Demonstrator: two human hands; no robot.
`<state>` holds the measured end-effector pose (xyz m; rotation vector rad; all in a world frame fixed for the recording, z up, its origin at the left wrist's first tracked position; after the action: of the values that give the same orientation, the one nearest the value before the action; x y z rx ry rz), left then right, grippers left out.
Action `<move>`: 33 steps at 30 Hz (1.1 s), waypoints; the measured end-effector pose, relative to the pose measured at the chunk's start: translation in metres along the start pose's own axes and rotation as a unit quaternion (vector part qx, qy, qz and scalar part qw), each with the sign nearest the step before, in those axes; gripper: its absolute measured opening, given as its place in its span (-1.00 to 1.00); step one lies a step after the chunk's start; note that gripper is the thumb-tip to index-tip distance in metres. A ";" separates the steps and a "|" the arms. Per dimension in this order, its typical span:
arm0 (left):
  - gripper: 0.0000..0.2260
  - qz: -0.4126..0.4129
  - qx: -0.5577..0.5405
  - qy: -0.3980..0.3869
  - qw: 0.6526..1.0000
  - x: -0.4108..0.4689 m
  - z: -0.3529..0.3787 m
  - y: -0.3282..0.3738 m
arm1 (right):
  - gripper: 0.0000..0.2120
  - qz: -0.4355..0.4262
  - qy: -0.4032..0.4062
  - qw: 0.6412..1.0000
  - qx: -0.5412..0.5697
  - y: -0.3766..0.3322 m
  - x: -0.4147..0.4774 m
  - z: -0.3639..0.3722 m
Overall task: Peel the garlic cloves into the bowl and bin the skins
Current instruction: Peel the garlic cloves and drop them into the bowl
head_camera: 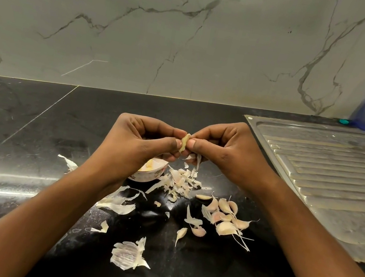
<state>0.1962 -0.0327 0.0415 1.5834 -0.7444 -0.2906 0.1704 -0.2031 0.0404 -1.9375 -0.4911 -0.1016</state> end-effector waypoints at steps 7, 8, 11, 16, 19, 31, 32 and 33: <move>-0.83 0.013 0.003 0.006 1.000 0.000 0.000 0.000 | -0.94 -0.010 0.025 0.999 -0.022 -0.001 0.000 -0.002; -0.83 0.019 0.006 0.011 1.000 0.000 -0.001 0.000 | -0.94 -0.010 0.028 0.999 -0.020 -0.001 0.000 -0.002; -0.84 0.038 0.037 0.019 0.998 -0.001 -0.001 0.003 | -0.94 -0.010 0.029 0.999 -0.021 -0.002 0.000 -0.001; -0.79 0.038 0.066 0.014 0.997 -0.002 0.001 0.005 | -0.94 -0.011 0.023 0.999 -0.042 -0.003 0.001 0.001; -0.73 0.035 0.081 0.006 0.996 -0.003 0.002 0.007 | -0.90 -0.014 0.014 0.999 -0.051 -0.004 0.002 0.002; -0.69 -0.028 -0.138 0.035 0.989 -0.001 -0.005 -0.007 | -0.93 -0.008 0.032 0.999 -0.027 -0.005 -0.001 -0.004; -0.68 -0.031 -0.150 0.039 0.987 -0.001 -0.006 -0.008 | -0.92 -0.007 0.036 0.999 -0.027 -0.005 -0.002 -0.006; -0.68 -0.034 -0.156 0.042 0.986 -0.001 -0.007 -0.008 | -0.92 -0.006 0.042 0.999 -0.026 -0.005 -0.002 -0.009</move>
<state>0.2021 -0.0268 0.0344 1.3163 -0.5513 -0.3695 0.1679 -0.2095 0.0478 -1.9725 -0.4477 -0.2039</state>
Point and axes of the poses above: each hand's wrist, its own x-axis towards the middle knuckle, its own z-axis out of the palm, y = z × x, the point moved 9 cm from there along x, towards the middle knuckle, and after that the axes turned 11 degrees about -y, right-handed, at the moved point
